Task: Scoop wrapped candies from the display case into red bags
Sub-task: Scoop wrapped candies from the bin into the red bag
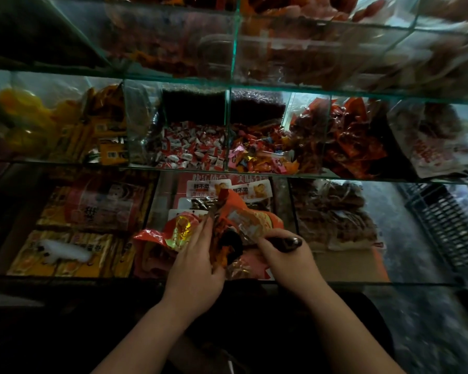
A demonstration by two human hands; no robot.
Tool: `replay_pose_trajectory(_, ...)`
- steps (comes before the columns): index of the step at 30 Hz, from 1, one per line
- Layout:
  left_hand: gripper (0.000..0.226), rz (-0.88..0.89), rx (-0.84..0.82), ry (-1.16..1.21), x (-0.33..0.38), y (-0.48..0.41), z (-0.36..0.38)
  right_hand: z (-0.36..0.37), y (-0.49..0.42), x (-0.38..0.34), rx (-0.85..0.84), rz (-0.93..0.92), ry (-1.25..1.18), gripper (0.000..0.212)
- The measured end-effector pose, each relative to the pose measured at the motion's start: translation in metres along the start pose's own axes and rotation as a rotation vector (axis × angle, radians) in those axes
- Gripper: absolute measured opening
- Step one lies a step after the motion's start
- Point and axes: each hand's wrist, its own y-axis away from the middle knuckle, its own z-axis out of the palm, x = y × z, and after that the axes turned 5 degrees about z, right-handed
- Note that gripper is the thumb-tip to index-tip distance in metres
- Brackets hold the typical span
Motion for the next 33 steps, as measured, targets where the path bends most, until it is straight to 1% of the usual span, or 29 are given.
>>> replay_pose_trajectory(1,0.095,-0.002,-0.008,-0.005,0.001,0.000,0.000,0.005,0.001,0.003,-0.026,-0.033,0.016,0.030)
replay_pose_trajectory(4,0.097,-0.005,-0.014,-0.009,0.001,0.001,-0.001,0.019,-0.001,0.013,-0.061,-0.102,0.133,0.030)
replay_pose_trajectory(7,0.098,-0.010,-0.011,-0.007,0.000,0.003,-0.001,0.020,-0.009,0.010,-0.006,-0.021,0.137,0.023)
replay_pose_trajectory(9,0.097,-0.011,-0.001,0.001,-0.001,0.003,-0.001,0.015,-0.012,0.006,0.000,0.003,0.150,0.018)
replay_pose_trajectory(12,0.097,-0.011,0.018,0.012,-0.002,0.001,0.000,0.009,-0.010,0.004,-0.010,-0.097,0.188,0.017)
replay_pose_trajectory(14,0.096,-0.010,0.023,0.005,-0.002,0.001,0.002,0.010,-0.006,0.010,-0.016,-0.221,0.275,0.017)
replay_pose_trajectory(15,0.096,-0.010,0.023,0.001,-0.002,0.001,0.003,0.014,-0.005,0.013,-0.019,-0.262,0.329,0.014)
replay_pose_trajectory(16,0.096,-0.012,0.021,-0.003,-0.002,0.001,0.004,0.018,-0.005,0.017,-0.017,-0.265,0.354,0.012)
replay_pose_trajectory(17,0.097,-0.013,0.018,-0.006,-0.002,0.001,0.005,0.021,-0.007,0.019,-0.007,-0.229,0.339,0.011)
replay_pose_trajectory(20,0.097,-0.010,0.009,-0.008,-0.003,0.002,0.006,0.028,-0.015,0.016,0.036,-0.055,0.159,0.019)
replay_pose_trajectory(23,0.098,-0.009,0.011,-0.004,-0.002,0.002,0.005,0.027,-0.024,0.012,0.060,0.078,0.067,0.017)
replay_pose_trajectory(26,0.100,-0.005,0.022,0.007,-0.002,0.002,0.005,0.025,-0.021,0.008,0.041,0.084,0.012,0.013)
replay_pose_trajectory(28,0.100,0.000,0.027,0.012,-0.003,0.002,0.005,0.023,-0.017,0.007,0.060,0.049,-0.042,0.021)
replay_pose_trajectory(30,0.098,-0.003,0.029,0.011,-0.004,0.002,0.006,0.023,-0.016,0.008,0.101,0.072,-0.069,0.032)
replay_pose_trajectory(31,0.098,-0.003,0.030,0.006,-0.004,0.002,0.007,0.024,-0.016,0.010,0.103,0.096,-0.077,0.030)
replay_pose_trajectory(33,0.097,0.001,0.033,-0.001,-0.004,0.002,0.008,0.026,-0.011,0.009,0.098,0.159,-0.119,0.015)
